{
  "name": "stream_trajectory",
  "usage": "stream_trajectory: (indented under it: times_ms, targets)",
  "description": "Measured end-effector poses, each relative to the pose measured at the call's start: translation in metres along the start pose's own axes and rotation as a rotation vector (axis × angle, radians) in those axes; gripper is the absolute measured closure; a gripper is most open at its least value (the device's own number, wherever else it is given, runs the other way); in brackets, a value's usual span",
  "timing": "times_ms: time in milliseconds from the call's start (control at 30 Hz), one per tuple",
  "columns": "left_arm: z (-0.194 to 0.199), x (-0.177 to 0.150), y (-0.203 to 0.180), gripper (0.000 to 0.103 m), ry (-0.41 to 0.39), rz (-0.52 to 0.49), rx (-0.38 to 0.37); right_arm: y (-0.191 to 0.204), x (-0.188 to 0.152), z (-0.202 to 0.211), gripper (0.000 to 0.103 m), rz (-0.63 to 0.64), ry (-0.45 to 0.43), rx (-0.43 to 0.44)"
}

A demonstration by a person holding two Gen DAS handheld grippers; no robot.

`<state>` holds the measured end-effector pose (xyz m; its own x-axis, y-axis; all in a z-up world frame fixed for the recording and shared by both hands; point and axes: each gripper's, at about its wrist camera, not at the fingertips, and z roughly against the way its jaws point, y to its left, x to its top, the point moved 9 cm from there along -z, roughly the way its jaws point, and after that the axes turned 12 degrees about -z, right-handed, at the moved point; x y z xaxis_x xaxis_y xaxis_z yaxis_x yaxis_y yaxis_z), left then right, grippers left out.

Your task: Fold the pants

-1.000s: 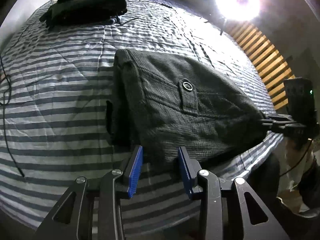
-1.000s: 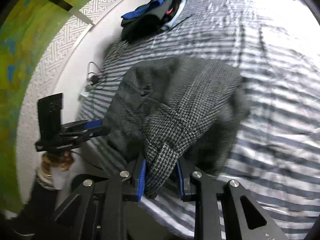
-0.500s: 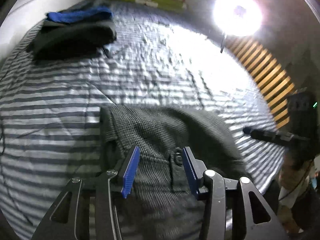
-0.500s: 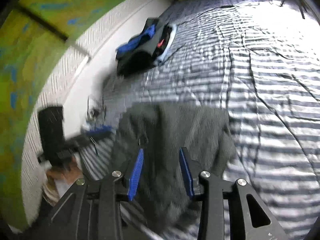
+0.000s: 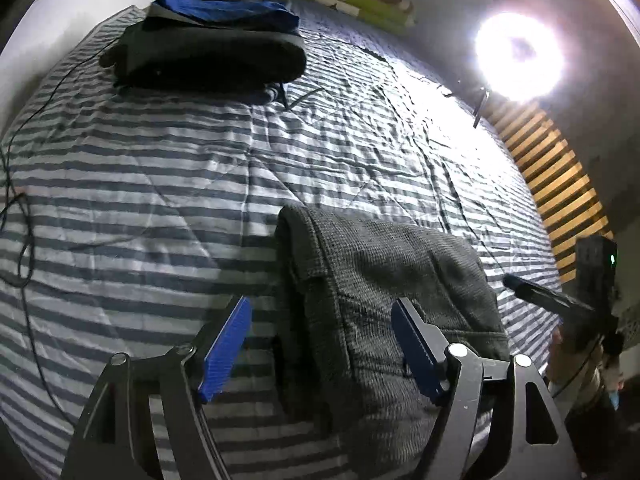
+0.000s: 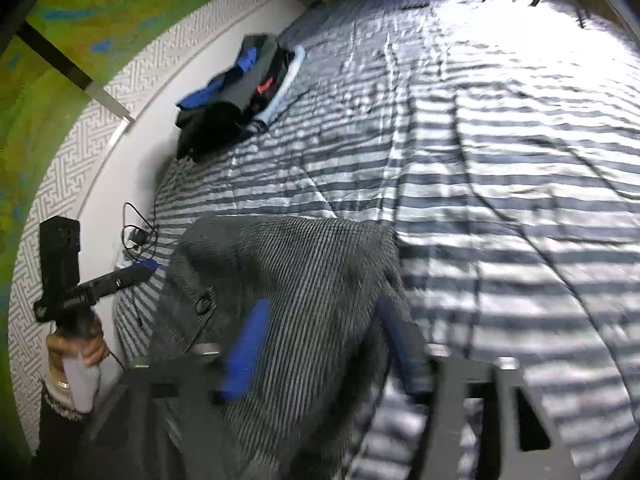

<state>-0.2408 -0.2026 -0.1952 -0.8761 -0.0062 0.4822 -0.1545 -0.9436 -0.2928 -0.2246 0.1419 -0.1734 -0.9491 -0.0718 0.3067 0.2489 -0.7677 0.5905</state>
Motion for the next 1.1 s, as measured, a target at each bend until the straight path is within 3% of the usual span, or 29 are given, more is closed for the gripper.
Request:
stream_trajectory:
  times_ms: [100, 367, 567, 767, 900, 1067, 1100]
  targets:
    - [-0.005, -0.009, -0.003, 0.018, 0.034, 0.011, -0.018, -0.005, -0.016, 0.018, 0.031, -0.020, 0.003, 0.031]
    - [-0.046, -0.025, -0.022, 0.015, 0.112, 0.055, -0.083, -0.030, -0.045, -0.001, 0.030, -0.204, 0.080, 0.096]
    - [-0.061, -0.029, -0.026, 0.013, 0.133, 0.028, -0.043, -0.023, -0.051, -0.023, 0.030, -0.173, 0.108, 0.068]
    - [-0.065, -0.031, -0.023, 0.014, 0.119, -0.004, -0.008, -0.021, -0.053, -0.037, 0.028, -0.185, 0.154, 0.139]
    - [-0.067, -0.030, -0.012, 0.027, 0.099, 0.055, -0.030, -0.014, -0.052, -0.043, 0.029, -0.155, 0.168, 0.140]
    - [-0.068, -0.028, -0.014, 0.035, 0.091, 0.045, -0.051, -0.010, -0.053, -0.046, 0.042, -0.132, 0.172, 0.139]
    - [-0.068, -0.028, -0.014, 0.035, 0.091, 0.045, -0.051, -0.011, -0.053, -0.045, 0.050, -0.142, 0.173, 0.149]
